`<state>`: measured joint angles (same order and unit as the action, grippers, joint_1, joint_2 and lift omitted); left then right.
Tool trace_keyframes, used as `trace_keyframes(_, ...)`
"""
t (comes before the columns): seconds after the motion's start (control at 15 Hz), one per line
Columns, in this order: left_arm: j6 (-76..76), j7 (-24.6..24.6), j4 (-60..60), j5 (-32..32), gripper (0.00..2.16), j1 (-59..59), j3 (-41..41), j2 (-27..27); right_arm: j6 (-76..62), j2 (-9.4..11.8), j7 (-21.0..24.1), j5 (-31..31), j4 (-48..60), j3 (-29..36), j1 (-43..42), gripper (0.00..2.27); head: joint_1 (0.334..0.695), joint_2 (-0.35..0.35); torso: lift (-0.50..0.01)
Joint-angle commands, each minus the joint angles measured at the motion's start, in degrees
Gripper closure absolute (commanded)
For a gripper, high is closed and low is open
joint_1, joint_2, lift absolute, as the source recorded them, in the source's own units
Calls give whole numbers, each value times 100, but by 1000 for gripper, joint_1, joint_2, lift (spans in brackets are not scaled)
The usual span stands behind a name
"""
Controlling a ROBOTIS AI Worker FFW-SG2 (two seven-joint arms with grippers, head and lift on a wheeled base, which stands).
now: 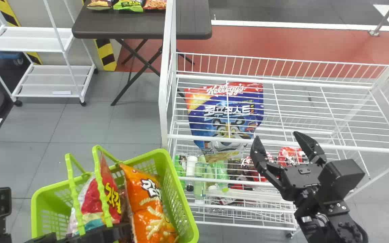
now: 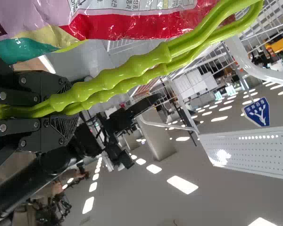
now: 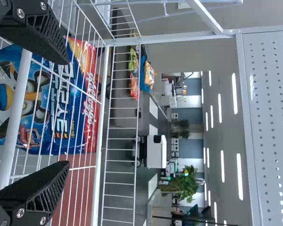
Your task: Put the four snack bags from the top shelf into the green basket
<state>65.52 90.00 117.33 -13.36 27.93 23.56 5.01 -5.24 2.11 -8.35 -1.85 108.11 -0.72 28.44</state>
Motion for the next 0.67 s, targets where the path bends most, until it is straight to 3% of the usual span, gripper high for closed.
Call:
trace_keyframes(0.0, 0, 57, 9, 0, 2145, 19, 8, 0, -7, 0, 0, 0, -1, -16, 3, 56, 695, -42, 0)
trace_keyframes(0.6, -17, 57, 0, 0, 2145, 19, 8, 0, -7, -35, 0, 0, -1, -8, 12, 70, 695, -38, 0)
